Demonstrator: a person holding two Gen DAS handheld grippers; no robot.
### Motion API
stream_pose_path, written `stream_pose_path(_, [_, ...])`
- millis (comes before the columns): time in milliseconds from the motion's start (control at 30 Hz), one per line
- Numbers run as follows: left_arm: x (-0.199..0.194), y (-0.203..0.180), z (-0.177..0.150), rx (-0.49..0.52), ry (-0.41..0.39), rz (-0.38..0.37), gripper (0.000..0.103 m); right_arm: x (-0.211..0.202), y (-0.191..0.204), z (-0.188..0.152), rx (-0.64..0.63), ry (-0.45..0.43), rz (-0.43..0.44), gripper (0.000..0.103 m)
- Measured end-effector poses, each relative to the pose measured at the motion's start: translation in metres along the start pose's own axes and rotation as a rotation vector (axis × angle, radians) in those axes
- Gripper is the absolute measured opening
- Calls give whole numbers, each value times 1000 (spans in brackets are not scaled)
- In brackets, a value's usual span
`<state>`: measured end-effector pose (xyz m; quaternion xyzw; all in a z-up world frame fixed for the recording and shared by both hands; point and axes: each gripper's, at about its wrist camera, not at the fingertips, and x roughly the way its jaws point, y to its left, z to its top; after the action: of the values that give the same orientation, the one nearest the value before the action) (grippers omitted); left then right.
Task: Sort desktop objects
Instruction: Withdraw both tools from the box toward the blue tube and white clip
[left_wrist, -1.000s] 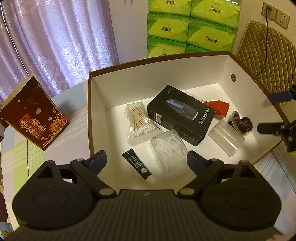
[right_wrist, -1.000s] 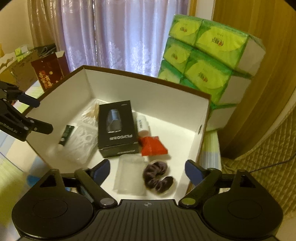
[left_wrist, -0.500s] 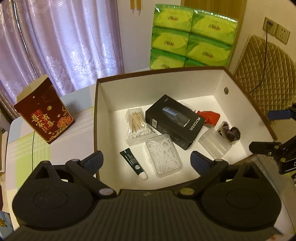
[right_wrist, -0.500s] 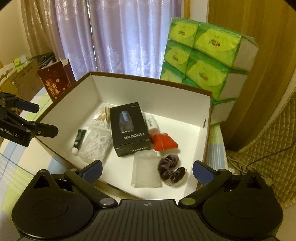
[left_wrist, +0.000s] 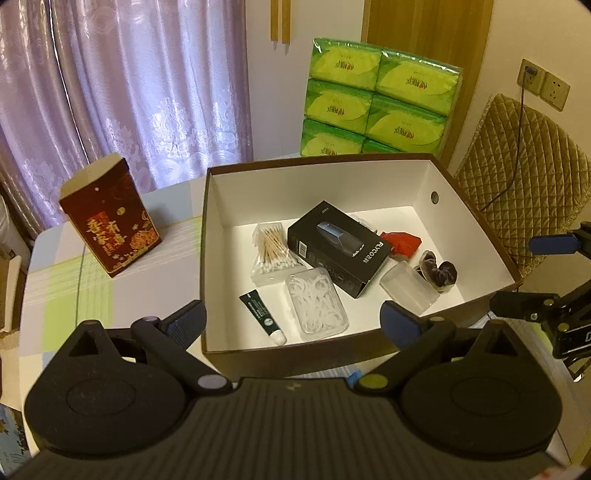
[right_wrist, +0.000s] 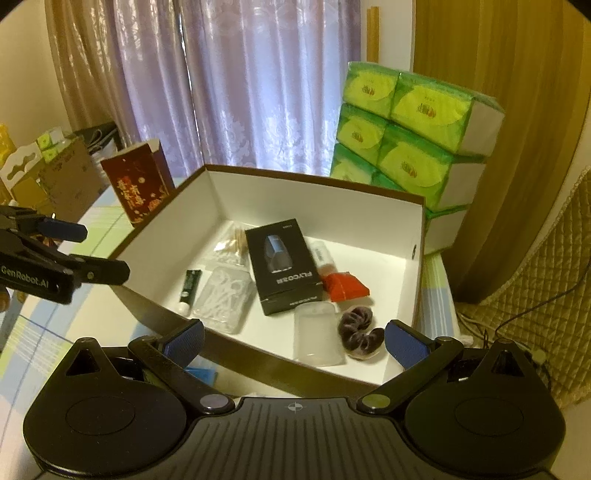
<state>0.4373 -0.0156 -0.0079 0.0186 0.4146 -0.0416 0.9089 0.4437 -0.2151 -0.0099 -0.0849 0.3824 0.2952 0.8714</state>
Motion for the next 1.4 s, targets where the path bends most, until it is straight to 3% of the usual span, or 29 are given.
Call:
stream_pose_path(833, [-85,-2,-60,-78,-81,19,99,-55,41,-36,13,-48,7,101])
stream_pose_path(1100, [-97,-5,-84,-90,-66,31,99,-61,57,-57,20,-26,22,101])
stream_pose_path(1400, [-89,-8,-112,-95,4,32,99,-55,68,-83,29,37,38,101])
